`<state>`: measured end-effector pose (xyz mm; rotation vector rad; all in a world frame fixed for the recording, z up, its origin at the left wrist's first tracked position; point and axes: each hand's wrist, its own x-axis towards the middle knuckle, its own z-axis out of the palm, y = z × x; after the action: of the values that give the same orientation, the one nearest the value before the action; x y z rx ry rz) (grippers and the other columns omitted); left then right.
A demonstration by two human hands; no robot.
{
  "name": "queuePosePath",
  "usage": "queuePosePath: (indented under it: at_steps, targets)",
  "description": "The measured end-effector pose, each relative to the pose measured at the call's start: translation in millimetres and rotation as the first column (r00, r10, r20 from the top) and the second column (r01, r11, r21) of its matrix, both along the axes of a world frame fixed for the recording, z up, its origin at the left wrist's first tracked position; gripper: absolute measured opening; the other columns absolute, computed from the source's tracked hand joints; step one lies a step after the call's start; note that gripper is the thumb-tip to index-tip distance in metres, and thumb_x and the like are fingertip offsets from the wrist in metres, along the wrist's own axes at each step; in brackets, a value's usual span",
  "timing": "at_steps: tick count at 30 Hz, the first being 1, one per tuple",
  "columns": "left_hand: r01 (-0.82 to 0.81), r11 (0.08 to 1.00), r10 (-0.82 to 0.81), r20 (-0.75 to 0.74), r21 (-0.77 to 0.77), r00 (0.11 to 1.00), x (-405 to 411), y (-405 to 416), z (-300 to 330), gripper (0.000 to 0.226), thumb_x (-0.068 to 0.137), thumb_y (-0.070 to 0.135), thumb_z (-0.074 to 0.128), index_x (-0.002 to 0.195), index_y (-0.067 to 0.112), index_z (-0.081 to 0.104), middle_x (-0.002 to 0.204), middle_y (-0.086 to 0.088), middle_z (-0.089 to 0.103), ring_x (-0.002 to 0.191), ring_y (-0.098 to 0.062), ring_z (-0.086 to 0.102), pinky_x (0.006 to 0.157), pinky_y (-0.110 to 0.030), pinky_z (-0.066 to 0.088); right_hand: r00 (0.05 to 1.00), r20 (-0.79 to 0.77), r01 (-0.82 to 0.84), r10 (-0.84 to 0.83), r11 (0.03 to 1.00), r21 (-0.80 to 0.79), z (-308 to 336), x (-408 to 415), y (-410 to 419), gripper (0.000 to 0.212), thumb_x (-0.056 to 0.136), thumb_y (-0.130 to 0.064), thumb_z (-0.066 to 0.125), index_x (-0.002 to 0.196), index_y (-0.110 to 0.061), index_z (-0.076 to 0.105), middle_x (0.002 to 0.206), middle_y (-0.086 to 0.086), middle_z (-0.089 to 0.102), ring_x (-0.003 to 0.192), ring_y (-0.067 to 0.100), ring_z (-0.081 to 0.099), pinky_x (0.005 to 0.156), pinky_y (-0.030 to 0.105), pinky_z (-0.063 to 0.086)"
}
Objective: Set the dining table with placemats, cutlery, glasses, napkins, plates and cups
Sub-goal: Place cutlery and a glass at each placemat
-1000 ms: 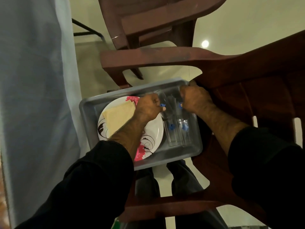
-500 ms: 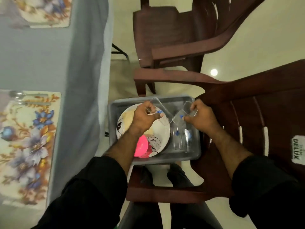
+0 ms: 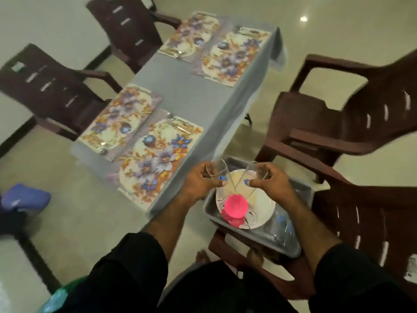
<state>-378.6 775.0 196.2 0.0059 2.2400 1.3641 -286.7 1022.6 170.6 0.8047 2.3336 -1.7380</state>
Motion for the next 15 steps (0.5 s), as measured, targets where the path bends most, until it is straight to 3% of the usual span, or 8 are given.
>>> queuePosePath:
  at_steps: [2,5,8,10,15]
  targets:
    - [-0.06,0.998,0.06,-0.044,0.017,0.997,0.2,-36.6,11.7,0.047,0.065,0.01,0.102,0.1,0.019,0.071,0.094,-0.001,0.072,0.084,-0.012,0.069,0.073,-0.036,0.062,0.997,-0.017,-0.076,0.077,0.997,0.019,11.3,-15.5,-32.3,0.05,0.063,-0.021,0.099,0.105,-0.022,0.072,0.099,0.002,0.071,0.079,0.011,0.063,0.07,0.029,0.05]
    - [-0.164,0.986,0.164,-0.102,0.008,0.981,-1.4,-96.5,20.9,0.049,0.063,0.01,0.102,0.101,0.014,0.071,0.097,-0.012,0.073,0.085,-0.015,0.067,0.074,-0.028,0.06,0.978,-0.037,-0.201,0.203,0.978,0.053,28.6,-40.6,-86.2,0.051,0.063,-0.024,0.098,0.107,-0.026,0.072,0.097,-0.005,0.071,0.081,0.01,0.064,0.068,0.024,0.048]
    - [-0.267,0.963,0.268,-0.147,0.029,0.952,-0.1,-157.7,24.0,0.053,0.057,0.024,0.104,0.1,0.024,0.072,0.098,-0.004,0.076,0.091,-0.021,0.072,0.085,-0.036,0.062,0.945,-0.045,-0.319,0.325,0.943,0.098,37.6,-63.2,-144.5,0.055,0.064,-0.028,0.099,0.112,-0.024,0.072,0.1,-0.006,0.071,0.085,0.013,0.066,0.068,0.023,0.048]
    - [-0.341,0.938,0.346,-0.14,0.058,0.928,1.9,-202.3,22.1,0.056,0.058,0.02,0.104,0.103,0.025,0.072,0.098,0.0,0.076,0.09,-0.018,0.07,0.088,-0.037,0.061,0.92,-0.039,-0.383,0.39,0.916,0.123,39.7,-78.2,-187.1,0.057,0.064,-0.031,0.099,0.114,-0.023,0.072,0.1,-0.005,0.07,0.087,0.015,0.067,0.071,0.026,0.051]
    - [-0.457,0.882,0.468,-0.095,0.114,0.879,3.8,-317.8,13.5,0.061,0.058,0.01,0.103,0.11,0.017,0.072,0.101,-0.012,0.075,0.085,-0.011,0.068,0.086,-0.041,0.062,0.872,-0.013,-0.482,0.489,0.864,0.147,45.6,-105.9,-304.9,0.061,0.064,-0.034,0.099,0.117,-0.025,0.07,0.105,-0.008,0.069,0.092,0.011,0.066,0.071,0.023,0.049]
